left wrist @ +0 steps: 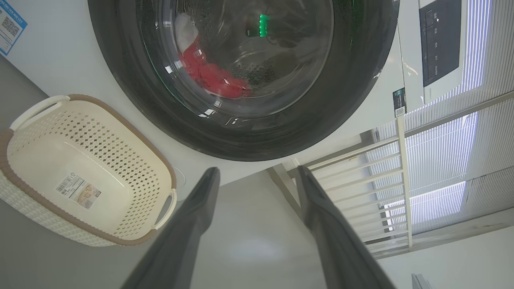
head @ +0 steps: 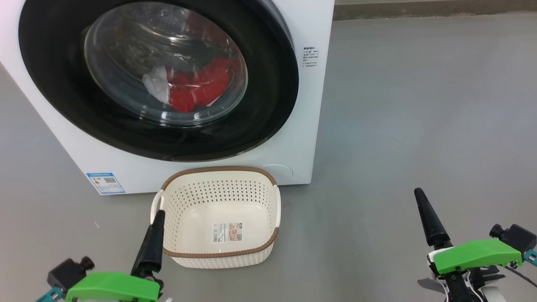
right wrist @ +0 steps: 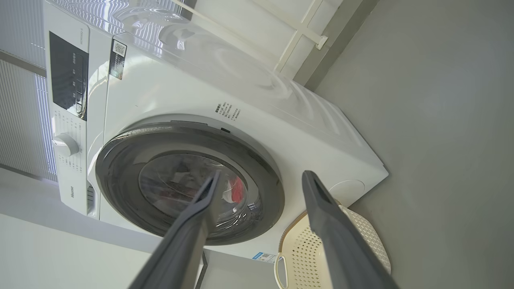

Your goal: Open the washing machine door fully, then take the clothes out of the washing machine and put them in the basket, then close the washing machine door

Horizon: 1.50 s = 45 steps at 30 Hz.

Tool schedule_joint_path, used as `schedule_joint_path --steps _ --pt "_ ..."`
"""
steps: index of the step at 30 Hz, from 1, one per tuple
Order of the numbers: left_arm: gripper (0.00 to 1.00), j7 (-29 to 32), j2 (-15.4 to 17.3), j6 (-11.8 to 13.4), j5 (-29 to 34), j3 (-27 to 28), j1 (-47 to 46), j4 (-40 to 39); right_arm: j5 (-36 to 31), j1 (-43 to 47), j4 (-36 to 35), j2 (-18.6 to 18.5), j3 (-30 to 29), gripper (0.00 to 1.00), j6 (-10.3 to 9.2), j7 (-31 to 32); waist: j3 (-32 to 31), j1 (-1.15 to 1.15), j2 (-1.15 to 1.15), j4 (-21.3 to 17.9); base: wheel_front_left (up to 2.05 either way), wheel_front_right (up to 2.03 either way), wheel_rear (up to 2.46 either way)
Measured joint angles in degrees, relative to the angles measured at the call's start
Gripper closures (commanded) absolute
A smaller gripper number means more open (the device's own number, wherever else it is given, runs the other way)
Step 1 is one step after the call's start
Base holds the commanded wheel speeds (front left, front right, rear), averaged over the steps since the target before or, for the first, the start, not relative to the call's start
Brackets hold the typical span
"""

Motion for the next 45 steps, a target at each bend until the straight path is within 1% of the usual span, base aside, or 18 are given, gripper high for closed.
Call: schedule_joint_path --steps 8,12,30,45 --pt "0.00 -1.31 0.00 0.99 7.23 -0.86 -0.43 -0.87 -6.47 -1.00 -0.57 -0.01 0.26 0.00 0.00 -1.36 0.06 0.00 0.00 0.00 0.00 0.00 0.00" --pt "0.00 -1.79 0.00 1.04 9.66 -1.02 -0.64 -1.25 -8.83 -1.02 -0.75 -0.02 0.67 0.00 0.00 -1.86 0.10 0.00 0.00 -0.04 0.00 0.00 0.00" --pt "0.00 -4.78 0.04 4.15 25.57 -2.96 -2.80 -2.56 -22.79 -2.09 -1.79 -0.15 1.55 0.00 0.00 -4.64 0.37 0.00 0.00 -0.25 0.00 0.00 0.00" --pt "0.00 -7.20 0.10 7.30 35.50 -4.00 -3.91 -1.48 -32.63 -3.26 -2.04 -0.31 2.09 0.00 0.01 -6.92 -0.23 0.00 0.00 -0.44 0.00 0.00 0.00"
